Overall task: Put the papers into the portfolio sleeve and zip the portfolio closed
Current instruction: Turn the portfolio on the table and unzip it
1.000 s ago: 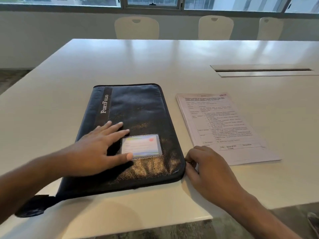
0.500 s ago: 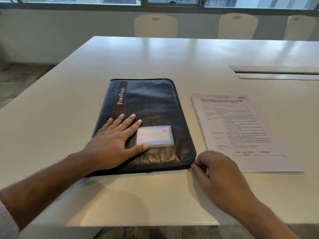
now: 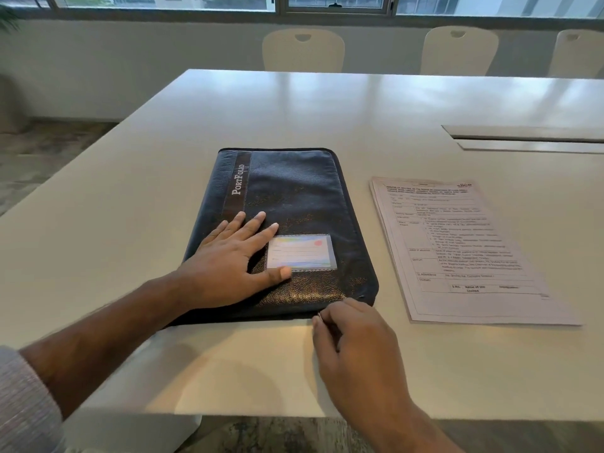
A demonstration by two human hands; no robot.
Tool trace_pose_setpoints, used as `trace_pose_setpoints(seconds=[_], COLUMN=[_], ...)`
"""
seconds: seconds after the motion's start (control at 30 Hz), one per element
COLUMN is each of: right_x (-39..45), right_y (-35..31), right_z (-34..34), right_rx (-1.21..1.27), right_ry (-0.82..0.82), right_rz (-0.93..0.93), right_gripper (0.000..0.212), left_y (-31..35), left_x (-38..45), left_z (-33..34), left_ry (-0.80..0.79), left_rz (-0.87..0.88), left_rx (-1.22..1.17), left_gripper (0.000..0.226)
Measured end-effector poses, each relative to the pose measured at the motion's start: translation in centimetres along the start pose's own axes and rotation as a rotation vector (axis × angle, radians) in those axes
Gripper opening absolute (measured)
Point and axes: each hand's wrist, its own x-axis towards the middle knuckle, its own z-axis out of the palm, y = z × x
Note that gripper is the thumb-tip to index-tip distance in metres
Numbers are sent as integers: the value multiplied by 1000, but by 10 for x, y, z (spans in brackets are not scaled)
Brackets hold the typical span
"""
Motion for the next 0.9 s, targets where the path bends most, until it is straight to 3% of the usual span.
trace_pose_setpoints(seconds=[0.13,0.27,0.37,0.63,0.9], right_x=[0,0,-2,-7,-6], right_y=[1,2,-2,-29,-58], right_z=[-2,-4,-2,18,39], right_rx=[8,-5,-18,-14,53], right_ry=[6,36,28,-55,-90], right_rz=[24,71,62,-87,-240], right_gripper=[19,19,20,23,24], left_y=[-8,-11,-9,-1,8], left_x=[-21,-44,-50,-61,-62], left_z=[-15,-2,6,12,1], left_ry=[-106,34,157,261,362], left_rz=[149,307,314,452,571], left_rx=[-229,40,7,32,239], left_gripper=[102,95,77,47,43])
